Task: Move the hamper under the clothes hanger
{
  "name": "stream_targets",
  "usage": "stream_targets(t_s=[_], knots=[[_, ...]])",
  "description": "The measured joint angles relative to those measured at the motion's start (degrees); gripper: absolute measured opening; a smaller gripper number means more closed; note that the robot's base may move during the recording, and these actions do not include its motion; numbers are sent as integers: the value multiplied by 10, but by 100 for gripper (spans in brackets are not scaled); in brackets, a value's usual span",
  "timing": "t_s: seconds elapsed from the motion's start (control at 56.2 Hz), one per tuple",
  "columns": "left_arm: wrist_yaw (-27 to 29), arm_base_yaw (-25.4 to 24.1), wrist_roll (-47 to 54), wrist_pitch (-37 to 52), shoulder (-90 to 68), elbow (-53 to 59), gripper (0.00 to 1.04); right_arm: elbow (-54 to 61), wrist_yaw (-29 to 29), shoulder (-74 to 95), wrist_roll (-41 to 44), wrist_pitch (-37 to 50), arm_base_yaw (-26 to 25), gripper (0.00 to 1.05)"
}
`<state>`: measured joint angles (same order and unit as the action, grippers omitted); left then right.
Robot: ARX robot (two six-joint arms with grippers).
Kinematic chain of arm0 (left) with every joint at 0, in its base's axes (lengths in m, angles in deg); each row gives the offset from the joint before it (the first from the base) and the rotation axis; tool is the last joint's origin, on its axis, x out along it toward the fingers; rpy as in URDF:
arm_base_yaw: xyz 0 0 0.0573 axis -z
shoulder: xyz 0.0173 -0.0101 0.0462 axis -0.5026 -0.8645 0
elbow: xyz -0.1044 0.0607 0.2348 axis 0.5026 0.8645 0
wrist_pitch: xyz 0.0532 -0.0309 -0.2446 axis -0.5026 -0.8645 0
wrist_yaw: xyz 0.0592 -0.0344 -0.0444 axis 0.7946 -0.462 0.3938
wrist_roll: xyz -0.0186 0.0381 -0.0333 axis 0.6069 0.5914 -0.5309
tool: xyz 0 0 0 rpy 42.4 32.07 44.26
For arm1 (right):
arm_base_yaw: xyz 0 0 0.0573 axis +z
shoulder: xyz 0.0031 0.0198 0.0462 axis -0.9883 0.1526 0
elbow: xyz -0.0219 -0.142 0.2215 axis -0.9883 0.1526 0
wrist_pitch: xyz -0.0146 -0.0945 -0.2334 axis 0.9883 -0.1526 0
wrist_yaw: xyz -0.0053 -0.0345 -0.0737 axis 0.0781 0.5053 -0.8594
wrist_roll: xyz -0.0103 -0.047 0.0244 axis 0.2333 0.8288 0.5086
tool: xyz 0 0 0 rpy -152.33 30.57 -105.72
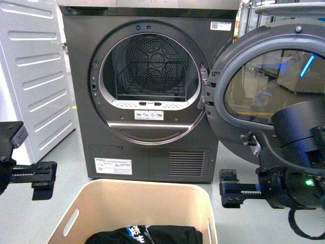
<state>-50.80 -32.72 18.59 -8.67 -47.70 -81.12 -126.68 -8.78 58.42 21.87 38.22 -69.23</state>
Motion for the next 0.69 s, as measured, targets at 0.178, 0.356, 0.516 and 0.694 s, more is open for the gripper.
stream_targets(t_s=[0.178, 0.356, 0.516, 0.694], knots=[[8, 17, -7, 7, -81, -42, 98, -90, -7, 96, 3, -43, 13, 97], [10, 22, -19, 15, -146, -63, 98, -156, -12, 160, 11, -75, 24, 97], [15, 20, -21, 28, -188, -73, 98, -174, -12, 190, 11, -85, 35, 97], [16, 20, -22, 44, -209, -80, 98, -180, -12, 202, 9, -92, 41, 97]])
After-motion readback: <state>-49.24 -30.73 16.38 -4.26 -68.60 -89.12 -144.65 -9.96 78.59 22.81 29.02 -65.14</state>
